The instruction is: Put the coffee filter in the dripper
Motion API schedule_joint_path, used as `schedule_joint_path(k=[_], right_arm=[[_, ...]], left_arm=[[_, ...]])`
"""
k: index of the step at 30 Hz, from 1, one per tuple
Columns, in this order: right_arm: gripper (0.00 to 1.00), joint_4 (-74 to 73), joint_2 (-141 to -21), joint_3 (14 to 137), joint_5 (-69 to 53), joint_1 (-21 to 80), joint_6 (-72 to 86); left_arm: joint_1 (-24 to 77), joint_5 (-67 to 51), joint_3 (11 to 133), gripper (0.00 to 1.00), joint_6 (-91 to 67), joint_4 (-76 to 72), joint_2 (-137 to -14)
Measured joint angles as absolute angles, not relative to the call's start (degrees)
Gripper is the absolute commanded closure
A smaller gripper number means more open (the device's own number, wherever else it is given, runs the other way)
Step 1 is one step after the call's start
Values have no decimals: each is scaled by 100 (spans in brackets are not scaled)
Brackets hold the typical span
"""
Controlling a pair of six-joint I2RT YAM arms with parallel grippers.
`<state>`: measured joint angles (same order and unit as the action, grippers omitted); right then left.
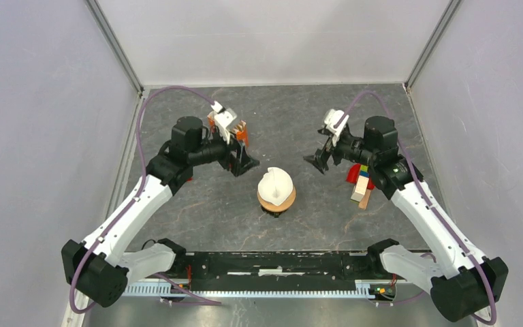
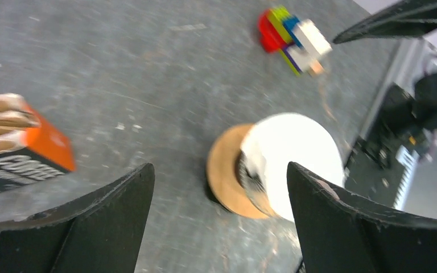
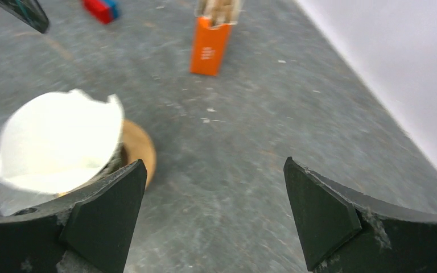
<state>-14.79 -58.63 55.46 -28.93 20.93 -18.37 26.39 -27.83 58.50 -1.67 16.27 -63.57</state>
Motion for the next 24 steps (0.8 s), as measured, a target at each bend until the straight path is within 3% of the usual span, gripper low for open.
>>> schedule_joint_path(k=[7,24], right_arm=[[2,-1546,-5900,5000,-4182,2458,-2045],[2,-1389,-6665,4825,-4495,2902,-2023]], left_arm=[[2899,-3590,5166,8,296,1964,-6252],[2958,-3671,4569,8,344,1278,-6499]])
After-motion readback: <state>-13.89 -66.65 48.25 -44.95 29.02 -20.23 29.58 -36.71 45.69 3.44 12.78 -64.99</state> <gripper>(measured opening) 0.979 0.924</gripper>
